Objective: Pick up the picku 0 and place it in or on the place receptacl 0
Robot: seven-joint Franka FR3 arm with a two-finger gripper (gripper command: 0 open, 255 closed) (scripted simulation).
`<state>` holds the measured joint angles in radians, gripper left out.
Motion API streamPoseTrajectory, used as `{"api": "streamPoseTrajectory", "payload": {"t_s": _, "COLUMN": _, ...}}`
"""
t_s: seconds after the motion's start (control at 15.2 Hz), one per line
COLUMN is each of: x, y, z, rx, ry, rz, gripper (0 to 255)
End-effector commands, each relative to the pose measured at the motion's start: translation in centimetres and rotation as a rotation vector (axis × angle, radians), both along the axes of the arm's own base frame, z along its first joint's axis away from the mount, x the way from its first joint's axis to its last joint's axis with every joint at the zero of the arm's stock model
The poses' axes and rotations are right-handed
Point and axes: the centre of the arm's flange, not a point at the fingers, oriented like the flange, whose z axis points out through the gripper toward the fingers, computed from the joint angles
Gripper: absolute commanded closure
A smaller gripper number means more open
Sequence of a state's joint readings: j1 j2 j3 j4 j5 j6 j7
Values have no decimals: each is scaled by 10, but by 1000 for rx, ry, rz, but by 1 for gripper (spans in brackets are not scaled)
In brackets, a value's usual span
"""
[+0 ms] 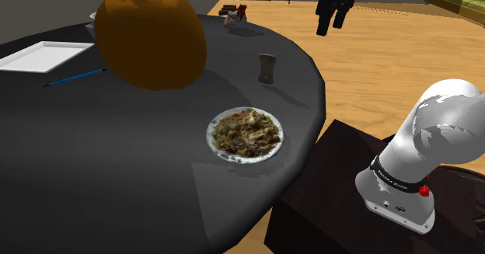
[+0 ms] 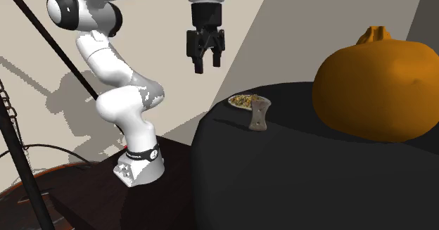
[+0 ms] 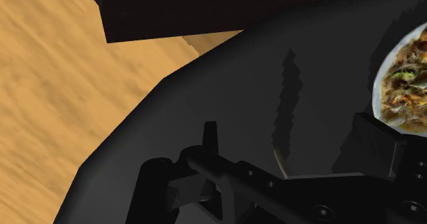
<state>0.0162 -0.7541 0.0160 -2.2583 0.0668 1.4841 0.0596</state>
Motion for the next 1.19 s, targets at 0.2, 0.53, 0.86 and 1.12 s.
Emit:
{"api": "streamPoseTrajectory", "payload": {"t_s": 0.2, "x": 45, "y": 11, "z": -14, "rx": -14, "ry": 52, "rz": 61, "gripper": 0}}
{"api": "streamPoseTrajectory", "payload": {"t_s": 0.53, "x": 116, "y": 34, "z": -42, "rx": -38, "ry": 138, "rz": 163, "gripper": 0}}
{"api": "streamPoseTrajectory", "payload": {"t_s": 0.86, "x": 182, "y": 64, "z": -77, "rx": -62, "ry": 224, "rz": 265, "gripper": 0}}
{"api": "streamPoseTrajectory", "payload": {"t_s": 1.12, "x": 211, "y": 81, "z": -102, "rx": -75, "ry": 268, "rz": 317, "gripper": 0}}
